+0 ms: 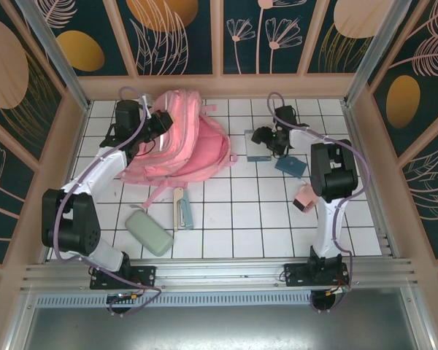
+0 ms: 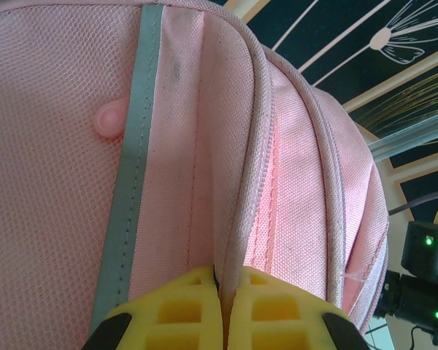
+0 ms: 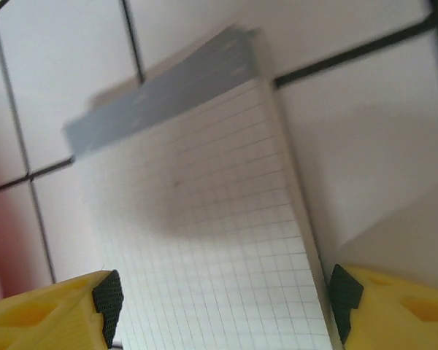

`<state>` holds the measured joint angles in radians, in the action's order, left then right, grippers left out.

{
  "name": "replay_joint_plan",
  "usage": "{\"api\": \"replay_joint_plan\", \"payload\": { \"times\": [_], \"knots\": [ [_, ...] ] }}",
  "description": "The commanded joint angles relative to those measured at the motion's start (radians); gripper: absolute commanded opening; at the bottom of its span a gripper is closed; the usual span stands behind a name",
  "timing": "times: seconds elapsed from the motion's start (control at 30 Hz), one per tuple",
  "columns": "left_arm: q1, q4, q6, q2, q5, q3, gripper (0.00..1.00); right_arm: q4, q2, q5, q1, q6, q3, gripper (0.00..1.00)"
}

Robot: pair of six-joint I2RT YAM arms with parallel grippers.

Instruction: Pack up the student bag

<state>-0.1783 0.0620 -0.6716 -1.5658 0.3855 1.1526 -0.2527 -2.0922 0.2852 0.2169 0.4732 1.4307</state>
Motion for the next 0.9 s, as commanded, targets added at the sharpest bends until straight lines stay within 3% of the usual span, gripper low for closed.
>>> {"api": "replay_joint_plan", "payload": {
  "times": [0.0,0.13,0.37,0.6,0.87],
  "knots": [
    [-0.002,0.069,-0.003,-0.030,-0.002,-0.010,0.00,0.030,0.049,0.167,0.053,0.032,-0.091,0.77],
    [-0.011,0.084,-0.006,-0.058,0.018,-0.013,0.00,0.059,0.089,0.083,0.022,0.057,-0.121,0.76],
    [-0.015,0.080,-0.002,-0.068,0.010,-0.012,0.00,-0.018,0.060,-0.092,-0.038,0.009,0.031,0.77],
    [-0.015,0.075,0.005,-0.071,0.002,-0.011,0.00,-0.147,-0.148,0.072,-0.070,-0.055,0.298,0.77],
    [-0.016,0.072,0.004,-0.086,0.005,0.001,0.00,-0.181,-0.182,0.103,-0.078,-0.108,0.325,0.76]
  ]
}}
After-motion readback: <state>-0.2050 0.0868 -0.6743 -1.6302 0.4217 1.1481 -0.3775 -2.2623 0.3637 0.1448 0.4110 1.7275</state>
